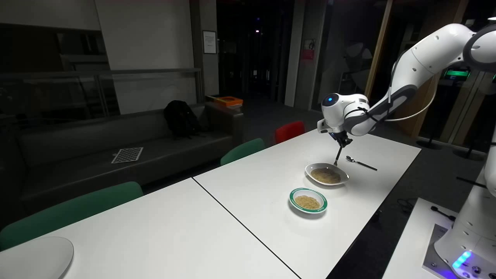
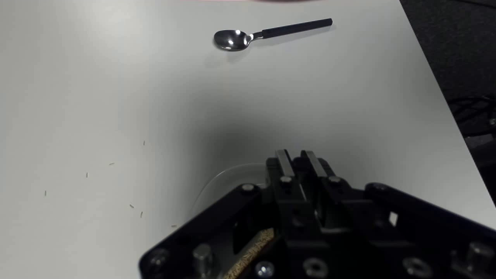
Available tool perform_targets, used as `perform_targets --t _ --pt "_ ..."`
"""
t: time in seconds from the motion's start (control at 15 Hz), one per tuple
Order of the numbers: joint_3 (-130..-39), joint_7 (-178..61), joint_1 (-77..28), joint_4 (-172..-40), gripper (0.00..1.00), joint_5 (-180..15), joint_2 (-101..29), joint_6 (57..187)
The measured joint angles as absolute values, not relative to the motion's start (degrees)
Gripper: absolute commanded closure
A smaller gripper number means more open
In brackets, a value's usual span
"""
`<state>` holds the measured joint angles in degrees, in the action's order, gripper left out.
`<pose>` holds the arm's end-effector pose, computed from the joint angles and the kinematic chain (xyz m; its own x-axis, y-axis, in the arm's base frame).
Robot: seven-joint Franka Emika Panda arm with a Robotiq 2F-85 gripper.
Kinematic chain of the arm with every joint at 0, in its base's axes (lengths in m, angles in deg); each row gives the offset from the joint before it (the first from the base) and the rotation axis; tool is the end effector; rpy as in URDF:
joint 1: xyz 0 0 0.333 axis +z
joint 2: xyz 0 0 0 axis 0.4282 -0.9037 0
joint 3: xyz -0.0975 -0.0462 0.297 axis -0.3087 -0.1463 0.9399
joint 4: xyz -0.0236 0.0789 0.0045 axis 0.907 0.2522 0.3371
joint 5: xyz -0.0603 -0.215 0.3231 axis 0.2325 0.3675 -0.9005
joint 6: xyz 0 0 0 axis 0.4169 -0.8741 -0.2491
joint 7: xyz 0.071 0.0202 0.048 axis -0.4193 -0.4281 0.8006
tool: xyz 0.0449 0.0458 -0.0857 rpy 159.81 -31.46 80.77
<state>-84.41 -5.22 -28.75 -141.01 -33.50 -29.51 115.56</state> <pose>0.5287 -0.0888 0.2960 0.1953 0.7580 -0.6223 0.9807 -0.1546 0.1194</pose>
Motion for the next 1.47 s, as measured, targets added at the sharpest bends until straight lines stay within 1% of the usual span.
perform_targets --t 1.47 --pt "-82.82 -5.21 -28.37 -141.08 0.97 -33.72 -31.57 115.63"
